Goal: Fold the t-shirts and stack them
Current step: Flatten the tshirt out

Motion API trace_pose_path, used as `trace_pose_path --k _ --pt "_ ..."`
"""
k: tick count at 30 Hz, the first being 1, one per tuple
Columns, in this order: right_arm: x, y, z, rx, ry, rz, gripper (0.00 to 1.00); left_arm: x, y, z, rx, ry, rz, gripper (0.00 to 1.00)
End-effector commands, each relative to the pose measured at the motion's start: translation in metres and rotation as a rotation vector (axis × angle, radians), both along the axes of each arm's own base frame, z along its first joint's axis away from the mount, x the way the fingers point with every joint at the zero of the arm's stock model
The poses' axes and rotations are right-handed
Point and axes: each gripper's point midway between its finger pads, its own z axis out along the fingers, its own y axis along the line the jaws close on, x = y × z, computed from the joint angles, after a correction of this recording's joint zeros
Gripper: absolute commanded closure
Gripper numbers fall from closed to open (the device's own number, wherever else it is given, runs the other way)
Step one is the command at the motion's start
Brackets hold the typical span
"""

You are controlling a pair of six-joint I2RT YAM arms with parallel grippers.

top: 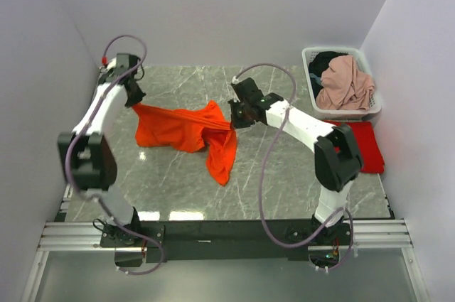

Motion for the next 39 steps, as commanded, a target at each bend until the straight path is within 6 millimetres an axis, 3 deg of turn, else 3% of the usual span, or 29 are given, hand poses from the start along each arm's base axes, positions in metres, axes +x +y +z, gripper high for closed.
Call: trace_pose_path --k 1,2,3,4,5,8,10,11,12,13,14,15,16,17,18,19,20,21,22,23,24,25,26,27,28,29,31,34,39 --pt "0.039 -0.031 0.000 -0.033 -0.019 -0.149 1.00 0.068 0.012 0.059 0.081 -0.173 -0.007 0.96" --pt "0.047 -0.038 -0.011 -0.057 -0.004 -0.189 1.00 0.084 0.009 0.034 0.088 -0.117 -0.014 0.96" --pt "0.055 -0.046 -0.014 -0.062 0.001 -0.221 1.00 0.096 -0.001 0.034 0.098 -0.117 -0.036 0.96" --pt "0.063 -0.048 -0.013 -0.064 -0.009 -0.241 1.00 0.114 -0.006 0.053 0.103 -0.169 -0.045 0.96" --pt "0.067 -0.051 -0.015 -0.060 -0.011 -0.262 1.00 0.126 -0.013 0.035 0.108 -0.138 -0.059 0.96" --pt "0.075 -0.056 -0.013 -0.055 -0.017 -0.297 0.96 0.150 -0.048 0.046 0.106 -0.210 -0.121 0.93" --pt "0.075 -0.060 -0.010 -0.060 -0.027 -0.316 0.85 0.153 -0.061 0.046 0.106 -0.241 -0.152 0.85" --pt "0.073 -0.061 -0.009 -0.058 -0.026 -0.319 0.76 0.150 -0.074 0.058 0.095 -0.275 -0.178 0.82" --pt "0.067 -0.063 -0.014 -0.064 -0.015 -0.319 0.58 0.154 -0.080 0.068 0.084 -0.330 -0.189 0.72" --pt "0.065 -0.064 -0.006 -0.049 -0.031 -0.320 0.54 0.147 -0.085 0.054 0.073 -0.310 -0.205 0.63" --pt "0.062 -0.064 -0.003 -0.039 -0.037 -0.314 0.52 0.138 -0.095 0.073 0.042 -0.359 -0.234 0.54" --pt "0.052 -0.066 -0.011 -0.040 -0.017 -0.300 0.48 0.135 -0.100 0.078 0.010 -0.395 -0.233 0.41" --pt "0.047 -0.063 0.002 -0.006 -0.039 -0.273 0.48 0.122 -0.102 0.060 -0.010 -0.361 -0.242 0.34" --pt "0.042 -0.063 0.005 0.008 -0.046 -0.260 0.47 0.109 -0.106 0.078 -0.047 -0.404 -0.261 0.29" --pt "0.030 -0.065 -0.003 0.005 -0.030 -0.246 0.47 0.104 -0.109 0.084 -0.074 -0.440 -0.270 0.21" --pt "0.023 -0.059 0.013 0.052 -0.061 -0.214 0.47 0.082 -0.109 0.074 -0.089 -0.424 -0.287 0.17" --pt "0.016 -0.058 0.016 0.066 -0.069 -0.196 0.47 0.072 -0.111 0.069 -0.103 -0.422 -0.302 0.13" --pt "0.003 -0.060 0.006 0.060 -0.051 -0.178 0.47 0.062 -0.121 0.065 -0.142 -0.420 -0.353 0.09" --pt "-0.001 -0.058 0.019 0.089 -0.092 -0.160 0.47 0.046 -0.121 0.038 -0.152 -0.383 -0.373 0.08" --pt "-0.011 -0.052 0.020 0.109 -0.089 -0.124 0.47 0.034 -0.124 0.046 -0.160 -0.418 -0.411 0.07" --pt "-0.020 -0.052 0.012 0.112 -0.082 -0.107 0.47 0.015 -0.130 0.015 -0.190 -0.363 -0.459 0.06" --pt "-0.027 -0.051 0.018 0.131 -0.097 -0.093 0.47 0.006 -0.134 0.009 -0.201 -0.367 -0.494 0.06" --pt "-0.033 -0.049 0.017 0.145 -0.091 -0.075 0.47 0.005 -0.134 0.020 -0.191 -0.434 -0.518 0.06" --pt "-0.043 -0.049 0.008 0.147 -0.071 -0.060 0.47 -0.002 -0.136 0.009 -0.183 -0.424 -0.556 0.05" --pt "-0.046 -0.049 0.015 0.170 -0.089 -0.052 0.47 -0.016 -0.142 -0.012 -0.214 -0.379 -0.600 0.05" --pt "-0.054 -0.050 0.006 0.171 -0.070 -0.042 0.47 -0.015 -0.142 -0.013 -0.213 -0.400 -0.625 0.04" --pt "-0.059 -0.050 0.011 0.189 -0.092 -0.029 0.47 -0.023 -0.148 -0.036 -0.228 -0.361 -0.674 0.04" --pt "-0.068 -0.054 0.010 0.193 -0.097 -0.021 0.47 -0.025 -0.153 -0.054 -0.232 -0.320 -0.730 0.04" --pt "-0.076 -0.058 0.013 0.202 -0.115 -0.007 0.47 -0.026 -0.165 -0.085 -0.286 -0.239 -0.813 0.11"
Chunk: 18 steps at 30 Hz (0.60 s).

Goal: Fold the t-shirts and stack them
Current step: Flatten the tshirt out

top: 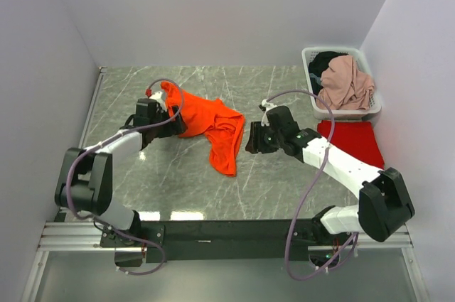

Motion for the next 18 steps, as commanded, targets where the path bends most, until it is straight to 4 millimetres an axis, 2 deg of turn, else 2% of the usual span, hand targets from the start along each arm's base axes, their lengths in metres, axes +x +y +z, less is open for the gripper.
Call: trace_pose_path --k 1,4,8,10,18 --pt "0.003 0.006 0.027 0.058 -0.104 0.034 0.47 0.012 -0.017 -0.003 -0.037 -0.033 -0.121 0.11" --pt "0.000 0.005 0.028 0.059 -0.110 0.043 0.47 0.013 -0.013 -0.019 -0.007 0.011 -0.119 0.10" --pt "-0.002 0.008 0.037 0.083 -0.129 0.064 0.47 0.015 -0.002 -0.028 -0.001 0.034 -0.119 0.11" --pt "-0.002 0.009 0.039 0.095 -0.142 0.066 0.47 0.017 -0.008 -0.025 -0.037 0.033 -0.153 0.11" --pt "-0.002 0.008 0.045 0.096 -0.154 0.067 0.47 0.017 -0.030 -0.044 -0.148 0.116 -0.235 0.17"
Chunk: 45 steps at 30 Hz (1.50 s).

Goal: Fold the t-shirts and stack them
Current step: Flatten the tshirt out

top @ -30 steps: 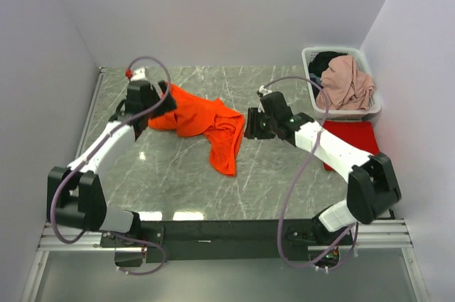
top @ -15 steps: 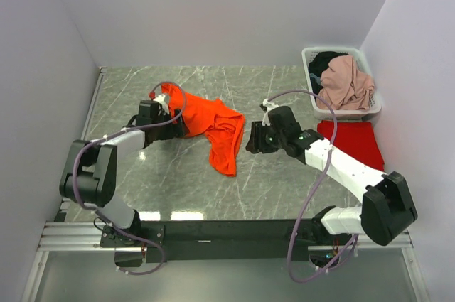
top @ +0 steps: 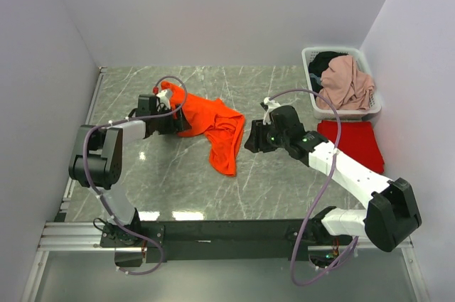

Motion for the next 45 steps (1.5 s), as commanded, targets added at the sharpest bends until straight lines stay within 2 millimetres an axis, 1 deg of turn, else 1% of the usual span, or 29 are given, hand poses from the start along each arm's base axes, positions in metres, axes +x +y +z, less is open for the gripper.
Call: trace_pose_path --k 1,5,9,12,13,15,18,20,23,31,33,35,36,38,39,40,41,42,43,44,45 --pt "0.003 0.001 0.016 0.019 -0.069 0.010 0.47 -0.007 -0.015 -0.007 -0.066 0.044 -0.065 0.17" --pt "0.001 0.000 0.013 0.012 -0.060 0.016 0.47 -0.008 -0.020 -0.005 -0.096 0.042 -0.076 0.21" --pt "0.000 0.001 0.014 0.021 -0.060 0.019 0.47 -0.016 -0.023 -0.007 -0.108 0.066 -0.093 0.26" --pt "0.000 0.000 0.013 0.017 -0.061 0.016 0.47 -0.024 -0.028 -0.003 -0.130 0.078 -0.104 0.31" --pt "-0.001 0.000 0.013 0.016 -0.063 0.017 0.47 -0.025 -0.028 0.003 -0.133 0.066 -0.105 0.32" --pt "0.000 -0.001 0.013 0.016 -0.064 0.015 0.47 -0.030 -0.030 0.004 -0.136 0.070 -0.109 0.34" --pt "-0.002 0.000 0.011 0.016 -0.059 0.020 0.47 -0.030 -0.029 0.011 -0.132 0.056 -0.101 0.43" --pt "-0.002 0.000 0.010 0.015 -0.056 0.020 0.47 -0.030 -0.030 0.015 -0.138 0.052 -0.100 0.43" --pt "-0.003 0.000 0.008 0.008 -0.052 0.024 0.47 -0.029 -0.030 0.019 -0.143 0.048 -0.096 0.49" --pt "-0.004 -0.002 0.002 0.001 -0.040 0.023 0.47 -0.022 -0.025 0.017 -0.126 0.026 -0.060 0.50" --pt "-0.003 -0.002 0.001 0.000 -0.039 0.021 0.47 -0.020 -0.026 0.015 -0.129 0.032 -0.052 0.52" --pt "-0.004 -0.002 0.000 -0.003 -0.035 0.021 0.47 -0.019 -0.026 0.013 -0.134 0.039 -0.053 0.56" --pt "-0.004 -0.002 -0.001 -0.005 -0.031 0.021 0.47 -0.019 -0.027 0.014 -0.136 0.039 -0.055 0.65" --pt "-0.004 -0.001 -0.005 -0.007 -0.014 0.021 0.48 -0.020 -0.027 0.017 -0.134 0.038 -0.059 0.76" --pt "-0.005 0.000 -0.011 -0.013 0.012 0.016 0.48 -0.020 -0.027 0.020 -0.134 0.034 -0.062 0.86" --pt "-0.007 -0.001 -0.016 -0.020 0.039 0.013 0.48 -0.019 -0.027 0.031 -0.131 0.011 -0.060 0.91" --pt "-0.007 -0.001 -0.019 -0.021 0.058 0.012 0.47 -0.022 -0.026 0.035 -0.124 0.012 -0.064 0.95" --pt "-0.011 0.003 -0.028 -0.019 0.105 0.018 0.48 -0.021 -0.025 0.045 -0.124 -0.006 -0.061 0.99" --pt "-0.015 0.004 -0.034 -0.019 0.135 0.023 0.47 -0.021 -0.021 0.062 -0.108 -0.042 -0.042 0.99" --pt "-0.017 0.007 -0.038 -0.013 0.158 0.029 0.47 -0.020 -0.018 0.071 -0.099 -0.062 -0.026 0.99" --pt "-0.023 0.013 -0.047 -0.001 0.211 0.043 0.47 -0.023 -0.015 0.080 -0.086 -0.061 -0.011 0.99"
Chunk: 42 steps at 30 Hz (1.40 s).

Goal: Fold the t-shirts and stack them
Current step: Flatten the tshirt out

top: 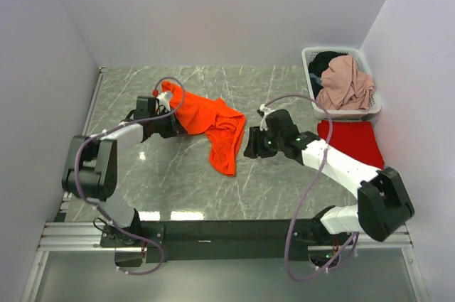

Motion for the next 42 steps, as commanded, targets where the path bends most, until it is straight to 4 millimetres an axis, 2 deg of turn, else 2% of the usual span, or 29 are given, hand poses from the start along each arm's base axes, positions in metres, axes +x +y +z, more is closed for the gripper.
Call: trace_pose_path --k 1,3,4,9,16,27,32,36,39,40,41,42 --pt "-0.014 0.015 -0.017 0.034 0.128 0.030 0.46 0.009 0.008 0.077 0.028 -0.184 0.035 0.99" --pt "-0.019 0.023 -0.028 0.047 0.198 0.033 0.46 0.007 0.019 0.095 0.073 -0.203 0.077 0.99" --pt "-0.021 0.029 -0.029 0.064 0.219 0.045 0.46 0.004 0.024 0.112 0.086 -0.245 0.094 0.99" --pt "-0.026 0.051 -0.048 0.086 0.330 0.038 0.43 -0.008 0.052 0.152 0.155 -0.312 0.208 0.99" --pt "-0.028 0.079 -0.061 0.154 0.411 -0.007 0.44 -0.017 0.055 0.162 0.157 -0.328 0.213 0.99" --pt "-0.031 0.073 -0.088 0.116 0.473 -0.088 0.49 -0.010 0.065 0.177 0.146 -0.308 0.275 0.99" --pt "-0.030 0.068 -0.092 0.092 0.473 -0.115 0.57 -0.004 0.075 0.184 0.145 -0.311 0.319 0.99" --pt "-0.027 0.063 -0.093 0.066 0.457 -0.140 0.67 -0.001 0.084 0.178 0.150 -0.289 0.352 0.99" --pt "-0.026 0.057 -0.095 0.039 0.448 -0.158 0.80 0.001 0.087 0.171 0.150 -0.251 0.369 0.99" --pt "-0.025 0.056 -0.094 0.028 0.439 -0.162 0.89 0.002 0.089 0.171 0.150 -0.244 0.377 0.99" --pt "-0.022 0.054 -0.092 0.016 0.418 -0.159 0.94 0.003 0.089 0.172 0.150 -0.243 0.383 0.99" --pt "-0.020 0.044 -0.094 -0.038 0.401 -0.180 0.98 0.005 0.091 0.173 0.152 -0.242 0.393 0.99"
